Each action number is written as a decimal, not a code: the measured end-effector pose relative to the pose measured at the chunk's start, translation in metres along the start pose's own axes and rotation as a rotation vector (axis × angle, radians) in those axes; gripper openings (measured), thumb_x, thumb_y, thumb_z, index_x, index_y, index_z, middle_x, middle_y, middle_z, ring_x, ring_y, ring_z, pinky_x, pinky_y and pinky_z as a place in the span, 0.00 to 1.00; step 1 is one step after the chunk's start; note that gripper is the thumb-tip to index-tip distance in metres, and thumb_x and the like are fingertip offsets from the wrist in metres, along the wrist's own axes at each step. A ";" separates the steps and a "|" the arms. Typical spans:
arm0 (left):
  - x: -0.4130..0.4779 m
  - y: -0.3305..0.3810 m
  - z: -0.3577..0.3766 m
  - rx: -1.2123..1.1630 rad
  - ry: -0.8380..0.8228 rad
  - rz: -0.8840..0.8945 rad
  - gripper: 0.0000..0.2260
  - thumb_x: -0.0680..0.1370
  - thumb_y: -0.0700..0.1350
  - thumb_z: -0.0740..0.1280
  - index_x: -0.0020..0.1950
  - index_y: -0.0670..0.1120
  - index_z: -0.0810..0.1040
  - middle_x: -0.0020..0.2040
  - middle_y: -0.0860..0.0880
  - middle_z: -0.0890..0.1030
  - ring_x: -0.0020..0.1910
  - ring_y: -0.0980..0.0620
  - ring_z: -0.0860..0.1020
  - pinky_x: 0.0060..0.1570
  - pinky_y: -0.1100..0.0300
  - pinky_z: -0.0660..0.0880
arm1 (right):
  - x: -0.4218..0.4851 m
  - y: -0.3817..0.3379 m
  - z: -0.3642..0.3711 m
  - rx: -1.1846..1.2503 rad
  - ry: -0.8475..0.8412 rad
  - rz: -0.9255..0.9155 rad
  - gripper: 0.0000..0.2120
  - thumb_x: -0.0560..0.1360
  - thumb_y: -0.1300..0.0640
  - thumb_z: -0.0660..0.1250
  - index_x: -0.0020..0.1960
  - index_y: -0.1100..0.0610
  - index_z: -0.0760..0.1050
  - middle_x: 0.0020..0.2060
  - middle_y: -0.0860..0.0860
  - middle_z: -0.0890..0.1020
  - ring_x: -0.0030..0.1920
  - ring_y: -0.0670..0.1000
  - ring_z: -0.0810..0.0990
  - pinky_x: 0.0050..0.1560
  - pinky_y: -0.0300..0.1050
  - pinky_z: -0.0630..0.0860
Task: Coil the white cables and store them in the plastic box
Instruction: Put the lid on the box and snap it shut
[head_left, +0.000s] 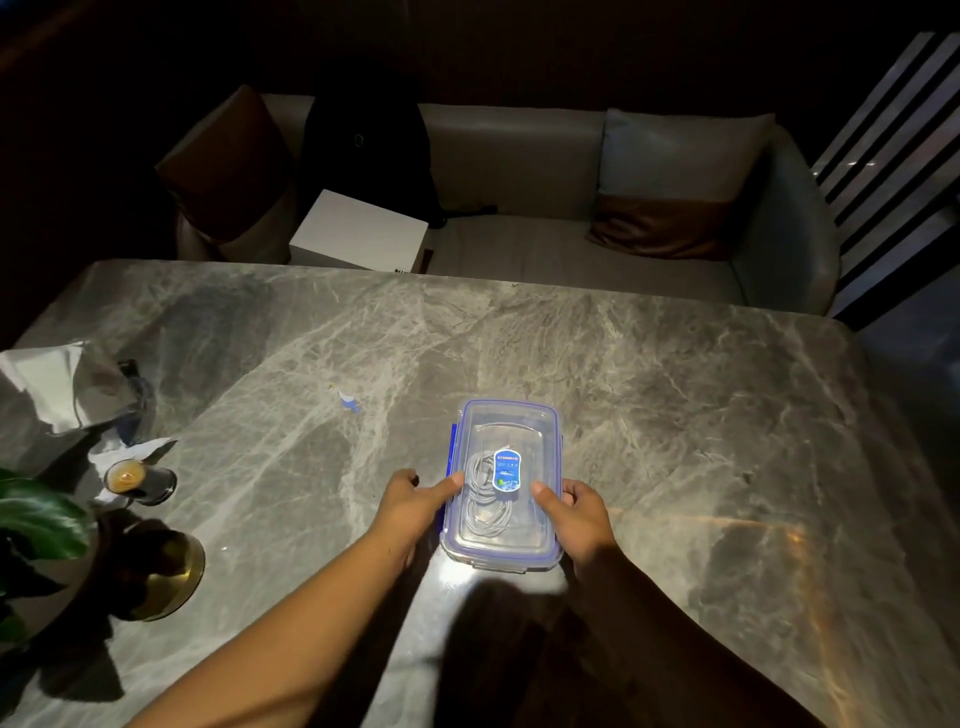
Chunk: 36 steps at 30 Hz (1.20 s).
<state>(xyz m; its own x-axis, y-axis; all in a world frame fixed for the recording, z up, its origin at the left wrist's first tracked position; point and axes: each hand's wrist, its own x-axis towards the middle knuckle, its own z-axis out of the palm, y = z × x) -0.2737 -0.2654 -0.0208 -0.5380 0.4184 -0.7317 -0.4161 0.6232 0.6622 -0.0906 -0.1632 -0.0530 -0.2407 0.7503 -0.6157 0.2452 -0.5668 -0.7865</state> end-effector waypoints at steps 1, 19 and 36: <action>-0.001 0.005 0.002 0.020 -0.028 0.018 0.39 0.73 0.46 0.76 0.76 0.37 0.60 0.58 0.42 0.78 0.43 0.49 0.79 0.41 0.56 0.76 | 0.000 -0.001 0.000 0.001 -0.003 0.003 0.14 0.74 0.57 0.74 0.55 0.63 0.77 0.48 0.59 0.86 0.47 0.58 0.86 0.52 0.55 0.83; -0.004 0.001 0.011 0.296 0.100 0.301 0.15 0.71 0.46 0.78 0.51 0.42 0.77 0.41 0.47 0.81 0.39 0.49 0.79 0.40 0.60 0.71 | -0.012 -0.008 0.001 -0.292 0.219 -0.094 0.13 0.71 0.53 0.76 0.48 0.57 0.74 0.48 0.56 0.83 0.49 0.58 0.83 0.57 0.56 0.79; -0.026 -0.026 0.015 0.056 -0.156 0.531 0.21 0.81 0.43 0.66 0.73 0.54 0.68 0.63 0.59 0.80 0.61 0.62 0.79 0.55 0.70 0.74 | -0.041 0.010 -0.005 -0.313 0.061 -0.456 0.27 0.78 0.67 0.65 0.71 0.46 0.66 0.58 0.31 0.79 0.58 0.33 0.78 0.56 0.28 0.73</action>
<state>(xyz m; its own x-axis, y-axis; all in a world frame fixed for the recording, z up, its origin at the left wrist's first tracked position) -0.2374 -0.2829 -0.0215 -0.5467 0.7747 -0.3178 -0.0750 0.3327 0.9401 -0.0735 -0.1977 -0.0357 -0.3353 0.9195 -0.2053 0.3989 -0.0588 -0.9151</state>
